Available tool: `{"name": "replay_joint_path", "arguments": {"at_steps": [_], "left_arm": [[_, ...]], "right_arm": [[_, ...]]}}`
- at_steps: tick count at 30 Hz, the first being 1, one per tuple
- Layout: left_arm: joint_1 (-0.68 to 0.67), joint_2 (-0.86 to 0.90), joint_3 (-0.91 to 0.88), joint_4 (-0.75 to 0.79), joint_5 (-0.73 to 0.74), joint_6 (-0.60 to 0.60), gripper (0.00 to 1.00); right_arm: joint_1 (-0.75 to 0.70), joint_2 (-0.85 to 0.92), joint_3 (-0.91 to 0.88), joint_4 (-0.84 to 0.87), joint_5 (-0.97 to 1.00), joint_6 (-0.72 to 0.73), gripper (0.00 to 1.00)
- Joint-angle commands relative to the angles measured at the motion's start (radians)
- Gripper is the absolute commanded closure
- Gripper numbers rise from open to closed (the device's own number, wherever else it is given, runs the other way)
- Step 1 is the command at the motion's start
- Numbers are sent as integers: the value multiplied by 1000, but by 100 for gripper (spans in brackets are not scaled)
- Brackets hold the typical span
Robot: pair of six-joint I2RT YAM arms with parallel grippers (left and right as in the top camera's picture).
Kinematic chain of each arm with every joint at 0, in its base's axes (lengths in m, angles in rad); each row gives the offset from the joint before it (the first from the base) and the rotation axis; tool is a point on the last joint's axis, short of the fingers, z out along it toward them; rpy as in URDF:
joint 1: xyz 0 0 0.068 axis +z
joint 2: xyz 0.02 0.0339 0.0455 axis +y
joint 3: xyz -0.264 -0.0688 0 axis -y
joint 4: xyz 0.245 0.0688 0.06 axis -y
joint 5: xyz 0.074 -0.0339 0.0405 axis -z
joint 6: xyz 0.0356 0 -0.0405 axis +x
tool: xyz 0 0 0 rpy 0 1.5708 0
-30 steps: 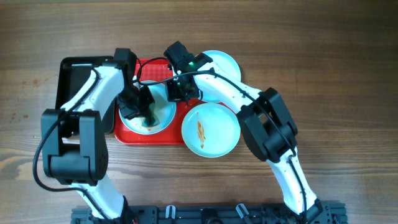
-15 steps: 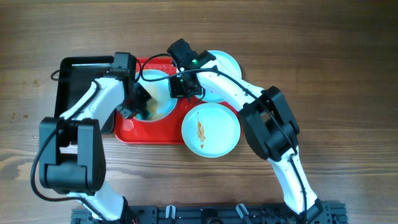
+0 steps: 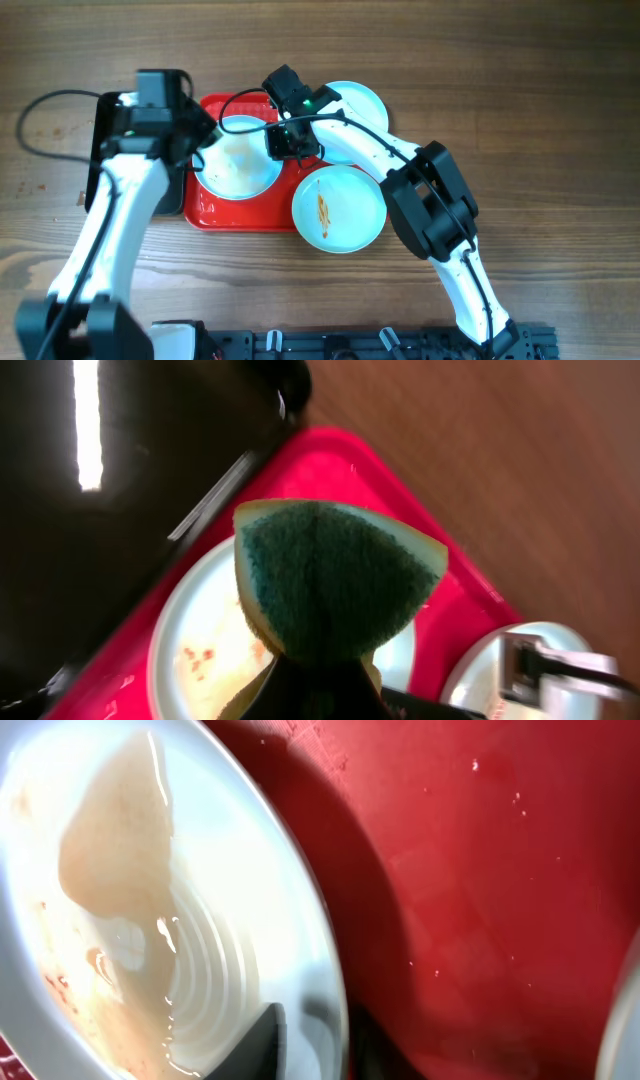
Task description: Clean dirty plates on tray and stack at the side
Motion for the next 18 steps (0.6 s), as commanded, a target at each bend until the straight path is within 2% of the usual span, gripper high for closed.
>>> {"name": "replay_joint_path", "arguments": {"at_steps": [1,5,6,7,8,12,15,18], "left_arm": [[60,-43,9,-70,-24,19,96],[79,-40,9,-108,-24,37,96],[79,-40,8,-109,-25,46,96],[79,-40,8,-114,-30,47,96],[79,-40,8,-117,-41,47,96],[118,-40,8,-121,-71,111,96],[229,-40,8,-128,17,208,96],[362,-40,8,-144,143,230,96]], "right_arm": [[-10,17,-1,30,-7,-5,65],[-6,47,-1,45,-19,-1,65],[-6,61,-1,46,-51,0,70],[-6,71,-1,45,-72,0,89],[-6,76,-1,43,-85,0,96],[-18,40,11,32,-71,-4,96],[-19,-84,11,2,87,-19,96],[-14,-218,11,-21,256,-57,96]]}}
